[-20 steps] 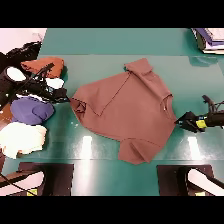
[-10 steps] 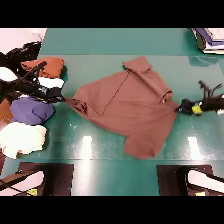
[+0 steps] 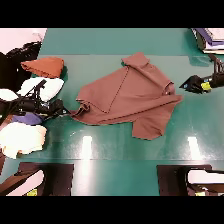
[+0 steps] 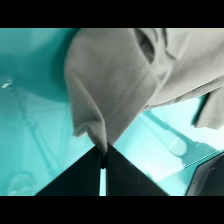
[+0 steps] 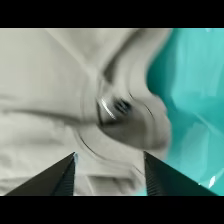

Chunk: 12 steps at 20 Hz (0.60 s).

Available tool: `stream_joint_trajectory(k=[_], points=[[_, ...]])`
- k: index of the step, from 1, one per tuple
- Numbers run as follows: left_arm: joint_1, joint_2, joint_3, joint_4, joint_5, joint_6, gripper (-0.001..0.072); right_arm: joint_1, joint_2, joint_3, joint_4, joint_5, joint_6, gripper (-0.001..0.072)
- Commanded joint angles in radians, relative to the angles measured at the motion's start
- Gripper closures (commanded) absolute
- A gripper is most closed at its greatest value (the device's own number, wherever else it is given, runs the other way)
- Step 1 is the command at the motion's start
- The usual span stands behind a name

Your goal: Fold the shirts.

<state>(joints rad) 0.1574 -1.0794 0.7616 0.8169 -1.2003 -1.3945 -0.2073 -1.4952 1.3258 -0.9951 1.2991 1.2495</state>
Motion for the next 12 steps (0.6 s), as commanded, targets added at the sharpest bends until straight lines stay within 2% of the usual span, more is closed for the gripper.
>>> stream_joint_trajectory(k=[1,5,8,12], points=[[0.001,0.010,-0.029,-0.039,0.018,-0.001,0.0683,-0.070,0.066,-0.136,0.001,0.098,-0.002,0.0278],[0.002,0.011,-0.029,-0.039,0.061,-0.001,0.0683,-0.086,0.132,-0.384,0.011,0.151,-0.003,0.0278],[0.002,0.010,-0.029,-0.039,0.063,-0.001,0.0683,-0.047,0.151,-0.491,0.019,0.030,-0.003,0.0278],[0.002,0.010,-0.029,-0.039,0.063,-0.001,0.0683,0.029,0.113,-0.512,0.063,-0.073,-0.005,0.0278]])
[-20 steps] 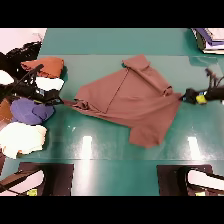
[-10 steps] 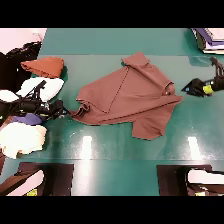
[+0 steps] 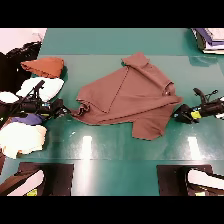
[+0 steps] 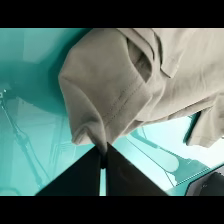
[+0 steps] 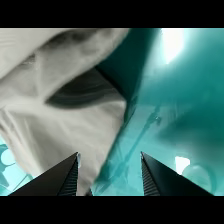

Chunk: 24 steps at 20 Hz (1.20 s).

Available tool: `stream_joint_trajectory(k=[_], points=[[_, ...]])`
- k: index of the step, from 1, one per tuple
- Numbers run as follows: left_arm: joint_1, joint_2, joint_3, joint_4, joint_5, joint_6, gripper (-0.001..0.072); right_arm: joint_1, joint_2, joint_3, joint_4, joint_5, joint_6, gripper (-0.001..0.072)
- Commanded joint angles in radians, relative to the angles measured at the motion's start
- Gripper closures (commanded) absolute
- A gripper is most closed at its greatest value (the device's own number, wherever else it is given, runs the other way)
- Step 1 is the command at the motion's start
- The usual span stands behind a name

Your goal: Fold the shirts.

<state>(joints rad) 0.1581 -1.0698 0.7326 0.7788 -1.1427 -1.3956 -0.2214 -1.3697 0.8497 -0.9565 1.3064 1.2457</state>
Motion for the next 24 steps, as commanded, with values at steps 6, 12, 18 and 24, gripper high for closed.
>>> stream_joint_trajectory(k=[6,12,18,24], points=[[0.001,0.001,0.000,-0.020,-0.020,0.000,0.0683,0.176,-0.040,0.030,0.020,-0.126,-0.016,0.0663],[0.001,0.046,0.252,-0.383,0.116,0.050,0.0685,0.161,0.127,0.344,0.076,-0.111,-0.013,0.0696],[0.001,0.110,0.961,-0.389,0.358,0.100,0.0685,0.066,0.353,0.889,0.098,-0.304,-0.002,0.0696],[0.001,0.158,1.505,-0.291,0.409,0.147,0.0685,-0.021,0.491,1.226,0.091,-0.331,-0.002,0.0696]])
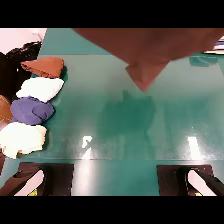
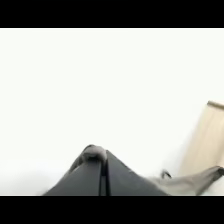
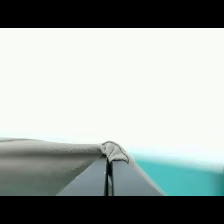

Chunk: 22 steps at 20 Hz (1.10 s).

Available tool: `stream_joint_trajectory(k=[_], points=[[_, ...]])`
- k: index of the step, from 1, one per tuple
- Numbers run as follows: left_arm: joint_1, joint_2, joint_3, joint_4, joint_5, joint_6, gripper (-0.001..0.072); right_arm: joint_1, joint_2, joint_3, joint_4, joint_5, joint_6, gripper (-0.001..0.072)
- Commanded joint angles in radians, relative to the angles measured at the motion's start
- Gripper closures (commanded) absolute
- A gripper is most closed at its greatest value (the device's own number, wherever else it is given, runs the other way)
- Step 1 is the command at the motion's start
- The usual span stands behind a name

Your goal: Fold the shirts.

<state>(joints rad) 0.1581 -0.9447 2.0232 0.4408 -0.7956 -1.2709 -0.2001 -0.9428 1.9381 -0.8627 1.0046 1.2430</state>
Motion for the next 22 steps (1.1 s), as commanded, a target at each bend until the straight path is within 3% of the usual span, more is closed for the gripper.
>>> stream_joint_trajectory(k=[1,5,8,11,13,15,18,20,22], points=[[0.001,0.068,0.217,0.062,0.091,0.023,0.0685,-0.067,0.091,0.153,-0.003,-0.030,0.001,0.0696],[0.001,0.170,0.217,0.170,0.124,0.022,0.0685,-0.198,0.192,0.096,-0.005,-0.046,0.001,0.0696],[0.001,0.174,0.205,0.258,0.061,0.000,0.0685,-0.301,0.210,0.057,-0.001,-0.023,0.017,0.0697],[0.001,0.163,0.046,0.407,-0.060,-0.158,0.0686,-0.336,0.094,0.158,0.008,0.141,0.081,0.0697],[0.001,0.145,-0.128,0.416,-0.151,-0.201,0.0685,-0.335,-0.019,0.203,0.063,0.291,0.123,0.0697],[0.001,0.087,-0.280,0.416,-0.280,-0.226,0.0685,-0.282,-0.114,0.127,0.080,0.394,0.161,0.0697],[-0.001,-0.037,-0.476,0.414,-0.433,-0.221,0.0685,-0.093,-0.255,-0.080,-0.080,0.504,0.193,0.0697],[0.000,-0.120,-0.591,0.415,-0.442,-0.219,0.0685,0.038,-0.372,-0.189,-0.195,0.527,0.195,0.0697],[0.000,-0.206,-0.672,0.417,-0.368,-0.211,0.0685,0.125,-0.499,-0.254,-0.256,0.462,0.198,0.0697]])
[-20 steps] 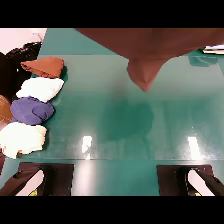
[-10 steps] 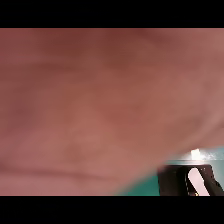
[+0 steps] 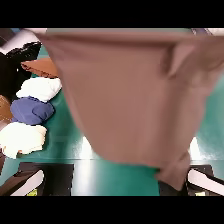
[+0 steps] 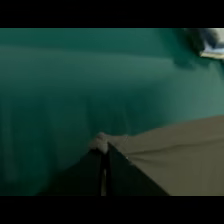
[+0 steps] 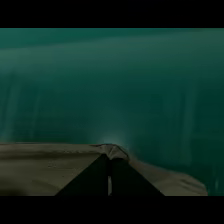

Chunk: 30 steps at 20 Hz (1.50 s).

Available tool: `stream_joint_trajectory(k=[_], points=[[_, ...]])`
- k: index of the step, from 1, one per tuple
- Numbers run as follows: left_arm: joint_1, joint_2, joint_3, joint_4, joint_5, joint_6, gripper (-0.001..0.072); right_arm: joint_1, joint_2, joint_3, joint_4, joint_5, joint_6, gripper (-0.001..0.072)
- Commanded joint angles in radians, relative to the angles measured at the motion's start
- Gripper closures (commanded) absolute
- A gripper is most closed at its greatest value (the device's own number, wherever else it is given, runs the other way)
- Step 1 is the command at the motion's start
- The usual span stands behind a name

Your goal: Fold the shirts.

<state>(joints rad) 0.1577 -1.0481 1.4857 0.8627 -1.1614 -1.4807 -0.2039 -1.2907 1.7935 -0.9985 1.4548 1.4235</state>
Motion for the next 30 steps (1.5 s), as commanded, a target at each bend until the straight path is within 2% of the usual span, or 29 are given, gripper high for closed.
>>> stream_joint_trajectory(k=[1,4,8,11,14,16,19,22,24,28,29,30], points=[[0.000,-0.149,-0.156,-0.007,0.061,0.018,0.0685,0.152,-0.219,-0.123,-0.119,-0.037,0.019,0.0697],[0.000,-0.289,-0.160,-0.081,0.270,0.139,0.0684,0.179,-0.373,-0.123,-0.119,-0.228,0.028,0.0697],[-0.015,-0.428,-0.129,-0.344,0.451,0.346,0.0685,0.168,-0.456,-0.068,-0.066,-0.463,0.027,0.0697],[-0.079,-0.471,-0.113,-0.349,0.563,0.409,0.0685,0.168,-0.477,0.032,-0.069,-0.518,0.011,0.0697],[-0.137,-0.494,-0.113,-0.346,0.603,0.479,0.0684,0.169,-0.490,0.082,-0.073,-0.486,-0.050,0.0697],[-0.135,-0.496,-0.113,-0.327,0.590,0.486,0.0684,0.169,-0.489,0.074,-0.132,-0.411,-0.061,0.0697],[-0.112,-0.497,-0.114,-0.261,0.498,0.481,0.0685,0.169,-0.449,-0.041,-0.209,-0.341,-0.060,0.0697],[-0.113,-0.520,-0.135,-0.119,0.429,0.390,0.0685,0.170,-0.382,-0.226,-0.206,-0.377,-0.057,0.0697],[-0.112,-0.545,-0.175,-0.103,0.411,0.353,0.0684,0.183,-0.355,-0.318,-0.205,-0.411,-0.055,0.0697],[-0.112,-0.593,-0.196,-0.098,0.354,0.332,0.0682,0.208,-0.345,-0.408,-0.202,-0.433,-0.039,0.0693],[-0.112,-0.590,-0.194,-0.098,0.355,0.306,0.0559,0.208,-0.345,-0.410,-0.193,-0.426,-0.033,0.0567],[-0.112,-0.588,-0.182,-0.097,0.342,0.278,0.0173,0.208,-0.344,-0.404,-0.177,-0.414,-0.029,0.0271]])
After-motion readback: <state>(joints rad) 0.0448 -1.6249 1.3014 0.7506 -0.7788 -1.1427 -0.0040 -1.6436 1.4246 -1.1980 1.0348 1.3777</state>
